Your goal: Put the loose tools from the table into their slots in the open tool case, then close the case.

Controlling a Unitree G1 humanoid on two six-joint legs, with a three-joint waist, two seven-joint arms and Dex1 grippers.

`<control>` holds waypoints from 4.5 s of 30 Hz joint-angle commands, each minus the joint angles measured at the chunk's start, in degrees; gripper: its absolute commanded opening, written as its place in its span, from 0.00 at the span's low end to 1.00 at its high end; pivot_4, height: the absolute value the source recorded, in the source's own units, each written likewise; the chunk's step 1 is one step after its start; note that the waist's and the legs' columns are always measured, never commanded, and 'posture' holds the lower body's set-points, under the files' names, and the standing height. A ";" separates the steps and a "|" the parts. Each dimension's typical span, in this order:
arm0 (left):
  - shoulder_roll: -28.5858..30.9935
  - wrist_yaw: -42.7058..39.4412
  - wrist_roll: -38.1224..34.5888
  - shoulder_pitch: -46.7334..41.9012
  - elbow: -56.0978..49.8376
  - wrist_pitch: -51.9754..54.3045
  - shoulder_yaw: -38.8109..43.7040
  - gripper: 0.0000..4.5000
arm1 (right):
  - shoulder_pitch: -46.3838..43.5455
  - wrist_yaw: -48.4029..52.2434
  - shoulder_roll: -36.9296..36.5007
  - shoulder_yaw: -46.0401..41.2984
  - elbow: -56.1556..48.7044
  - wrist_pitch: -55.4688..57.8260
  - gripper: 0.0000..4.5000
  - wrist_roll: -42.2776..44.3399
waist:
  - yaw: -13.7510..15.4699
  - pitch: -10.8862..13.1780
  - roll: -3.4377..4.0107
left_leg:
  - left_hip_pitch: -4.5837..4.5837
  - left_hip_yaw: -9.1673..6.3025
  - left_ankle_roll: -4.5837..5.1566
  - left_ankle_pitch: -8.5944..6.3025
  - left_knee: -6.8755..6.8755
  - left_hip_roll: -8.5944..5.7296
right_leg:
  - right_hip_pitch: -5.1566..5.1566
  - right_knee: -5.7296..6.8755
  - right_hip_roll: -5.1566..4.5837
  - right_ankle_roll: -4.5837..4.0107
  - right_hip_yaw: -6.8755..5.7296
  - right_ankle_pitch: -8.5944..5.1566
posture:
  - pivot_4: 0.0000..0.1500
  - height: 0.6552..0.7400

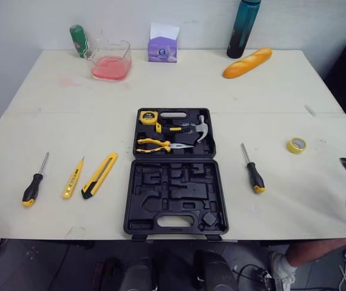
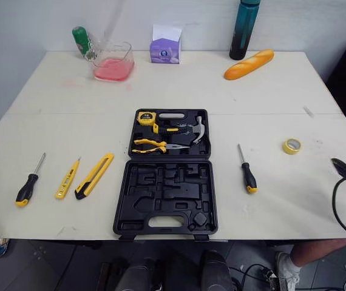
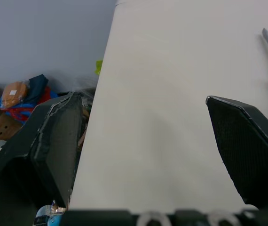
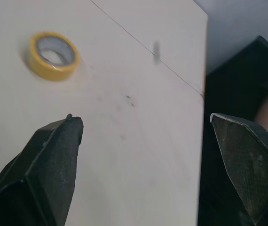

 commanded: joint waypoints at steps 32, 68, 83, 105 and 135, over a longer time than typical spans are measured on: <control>2.45 8.93 -10.73 2.97 -42.60 59.25 -5.88 0.98 | -10.22 26.06 20.11 16.74 -41.05 17.01 1.00 23.71 | 0.45 -0.04 -0.08 | -0.09 0.02 0.01 -0.06 0.14 0.01 | -0.06 0.02 0.17 -0.05 0.42 0.04 | 1.00 1.00; 2.27 16.27 -4.92 -11.42 -32.67 67.09 -21.95 0.98 | -15.96 27.46 24.26 24.03 -43.55 16.50 1.00 21.39 | 0.44 -0.05 -0.09 | -0.08 0.19 -0.03 -0.07 0.14 0.01 | -0.26 0.16 0.40 -0.06 0.94 0.04 | 1.00 1.00; -1.46 16.98 -3.15 -11.42 -28.42 60.55 -19.22 0.22 | -14.72 27.08 23.98 23.43 -42.90 15.52 1.00 20.32 | 0.47 -0.05 -0.08 | -0.03 0.23 -0.03 -0.06 0.14 0.00 | -0.27 0.28 0.18 -0.06 0.95 0.04 | 1.00 1.00; 8.74 -8.68 -0.11 -14.28 -43.19 18.83 -28.79 0.22 | -8.40 23.50 19.16 16.88 -41.44 14.84 1.00 18.19 | 1.31 -0.03 -0.23 | -0.13 0.32 -0.03 -0.08 0.11 0.01 | -0.31 0.08 0.37 -0.07 0.85 0.04 | 1.00 1.00; -7.88 -25.24 25.69 -66.11 -25.64 27.76 -84.60 0.22 | 7.12 18.31 16.05 12.11 -44.76 10.01 1.00 15.20 | 3.30 0.03 -0.25 | -0.30 0.50 0.07 -0.08 0.75 0.05 | -0.30 0.12 0.96 0.04 0.83 0.16 | 1.00 1.00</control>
